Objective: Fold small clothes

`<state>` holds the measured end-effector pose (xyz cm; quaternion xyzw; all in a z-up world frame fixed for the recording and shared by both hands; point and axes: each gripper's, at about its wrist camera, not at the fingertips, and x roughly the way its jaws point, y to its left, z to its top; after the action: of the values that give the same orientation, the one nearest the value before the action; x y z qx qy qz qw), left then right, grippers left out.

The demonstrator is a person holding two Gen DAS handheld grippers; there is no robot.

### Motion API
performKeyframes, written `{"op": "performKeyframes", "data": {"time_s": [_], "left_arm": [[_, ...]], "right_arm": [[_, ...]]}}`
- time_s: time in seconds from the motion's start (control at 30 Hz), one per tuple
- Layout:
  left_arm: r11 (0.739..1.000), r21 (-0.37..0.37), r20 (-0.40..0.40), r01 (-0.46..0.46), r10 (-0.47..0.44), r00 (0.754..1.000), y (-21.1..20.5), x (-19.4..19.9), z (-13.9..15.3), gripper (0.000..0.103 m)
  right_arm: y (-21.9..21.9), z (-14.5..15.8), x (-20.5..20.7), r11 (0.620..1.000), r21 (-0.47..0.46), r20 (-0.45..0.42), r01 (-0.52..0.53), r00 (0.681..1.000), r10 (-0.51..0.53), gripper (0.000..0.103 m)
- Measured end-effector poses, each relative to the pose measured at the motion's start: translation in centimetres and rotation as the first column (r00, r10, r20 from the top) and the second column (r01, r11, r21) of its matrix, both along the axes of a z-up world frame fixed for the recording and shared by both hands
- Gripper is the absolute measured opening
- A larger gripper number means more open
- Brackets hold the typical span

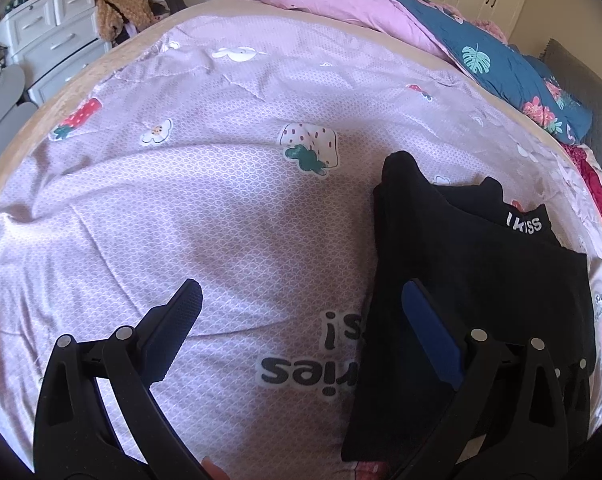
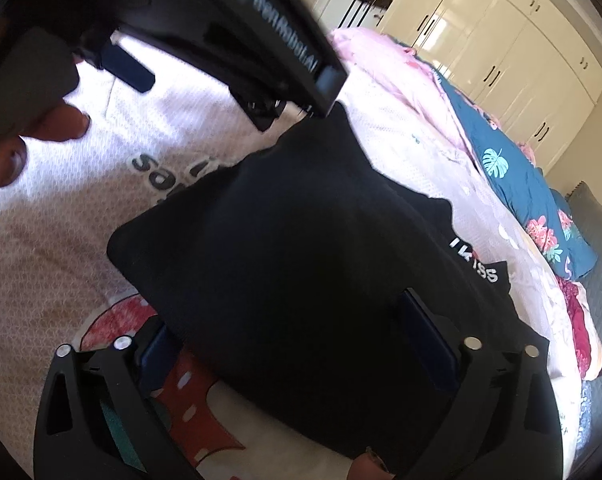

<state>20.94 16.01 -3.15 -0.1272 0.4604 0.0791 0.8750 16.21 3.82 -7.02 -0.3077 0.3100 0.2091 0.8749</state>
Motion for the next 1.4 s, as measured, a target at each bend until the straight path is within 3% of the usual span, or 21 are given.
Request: {"op": "performKeyframes", "data": {"time_s": [0.03, 0.3, 0.43, 0.6, 0.9, 1.0, 1.07, 1.13, 1.23, 1.4], "left_arm": [[1.0, -0.011, -0.001, -0.002, 0.002, 1.0, 0.0, 0.2, 0.0, 0.094], [0.979, -0.204, -0.002, 0.02, -0.021, 1.0, -0.3, 1.6, -0.5, 0.094], [0.971, -0.238, -0.021, 0.021, -0.027, 0.999, -0.9, 2.6, -1.3, 0.094], [0.96, -0.28, -0.049, 0.016, -0.031, 0.998, -1.4, 3.5, -2.6, 0.094], [0.928, -0.366, 0.007, 0.063, -0.065, 0.998, -2.8, 4.1, -2.0, 0.093], [0.916, -0.389, 0.031, 0.1, -0.096, 0.995, -3.9, 4.1, -1.5, 0.078], [0.912, -0.394, 0.043, 0.117, -0.109, 0.993, -4.5, 4.1, -1.2, 0.045], [0.905, -0.401, 0.052, 0.139, -0.129, 0.99, -5.4, 4.2, -0.8, 0.029], [0.914, -0.367, 0.076, 0.172, -0.155, 0.985, -6.6, 4.0, 0.4, 0.019], [0.918, -0.333, 0.117, 0.217, -0.188, 0.975, -8.5, 3.4, 2.8, 0.017]], "right_arm": [[-0.4, 0.4, -0.1, 1.0, 0.018, 0.015, 0.007, 1.0, -0.007, 0.081], [-2.8, 2.5, -1.6, 0.993, 0.116, 0.05, -0.009, 0.999, 0.004, 0.046], [-2.9, 2.8, -2.4, 0.988, 0.147, 0.035, -0.046, 0.999, 0.041, 0.011], [-3.3, 3.3, -3.1, 0.981, 0.19, 0.04, -0.028, 0.999, 0.021, 0.009], [-6.0, 5.3, -3.5, 0.948, 0.317, 0.016, 0.018, 1.0, -0.024, 0.007], [-6.3, 5.4, -3.8, 0.949, 0.315, 0.021, 0.019, 0.999, -0.027, 0.007], [-6.6, 5.6, -4.2, 0.949, 0.316, 0.029, 0.024, 0.999, -0.035, 0.007], [-6.9, 5.8, -4.3, 0.946, 0.322, 0.028, 0.031, 0.999, -0.042, 0.007], [-7.7, 6.3, -4.4, 0.941, 0.335, 0.037, 0.045, 0.997, -0.061, 0.007], [-10.0, 7.4, -5.1, 0.921, 0.381, 0.049, 0.079, 0.993, -0.105, 0.007]]}}
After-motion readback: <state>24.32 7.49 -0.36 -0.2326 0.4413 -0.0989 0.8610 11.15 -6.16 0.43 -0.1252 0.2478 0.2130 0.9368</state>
